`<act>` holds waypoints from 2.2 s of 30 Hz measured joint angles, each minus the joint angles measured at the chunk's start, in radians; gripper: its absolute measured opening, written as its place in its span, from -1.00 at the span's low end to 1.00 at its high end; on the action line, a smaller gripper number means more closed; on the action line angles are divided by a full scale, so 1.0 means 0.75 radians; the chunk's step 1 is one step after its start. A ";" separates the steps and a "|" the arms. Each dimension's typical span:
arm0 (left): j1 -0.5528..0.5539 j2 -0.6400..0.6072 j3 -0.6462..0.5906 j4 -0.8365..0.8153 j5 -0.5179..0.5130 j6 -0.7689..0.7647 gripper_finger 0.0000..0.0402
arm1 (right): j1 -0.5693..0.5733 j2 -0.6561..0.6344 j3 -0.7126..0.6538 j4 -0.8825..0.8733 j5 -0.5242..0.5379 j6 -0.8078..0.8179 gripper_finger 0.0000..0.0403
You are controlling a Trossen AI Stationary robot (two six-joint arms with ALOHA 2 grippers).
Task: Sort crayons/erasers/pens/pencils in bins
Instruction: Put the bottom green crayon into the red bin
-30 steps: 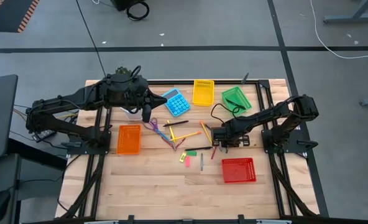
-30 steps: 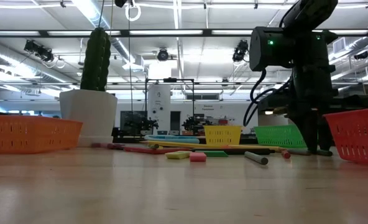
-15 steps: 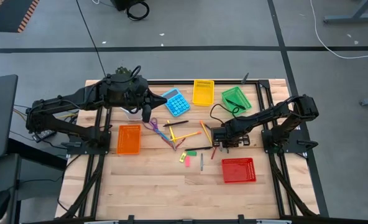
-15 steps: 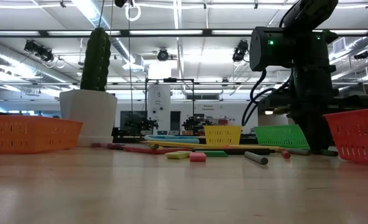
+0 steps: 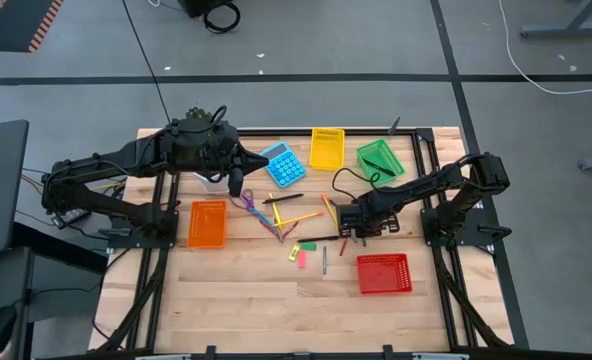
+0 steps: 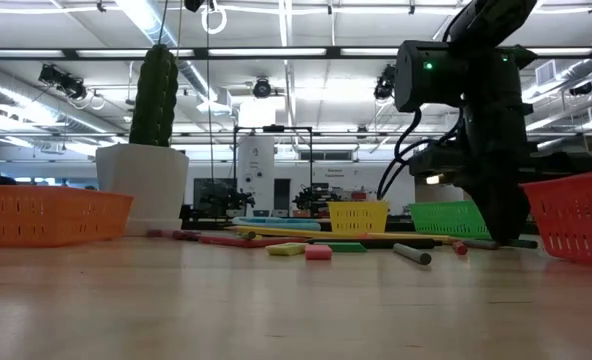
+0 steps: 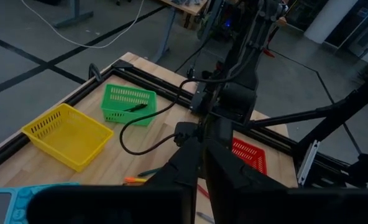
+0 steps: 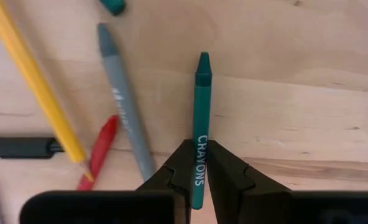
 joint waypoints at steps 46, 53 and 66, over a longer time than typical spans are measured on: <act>0.000 0.000 0.000 -0.088 0.000 0.032 -0.86 | 0.331 -0.025 0.664 -0.839 -0.122 -0.834 -0.78; 0.000 -0.001 0.000 -0.096 0.000 -0.038 -0.85 | 0.593 -0.084 0.629 -0.810 -0.070 -0.661 -0.78; -0.001 -0.022 0.002 -0.081 0.001 -0.146 -0.84 | 0.698 -0.083 0.355 -0.475 -0.023 -0.456 -0.78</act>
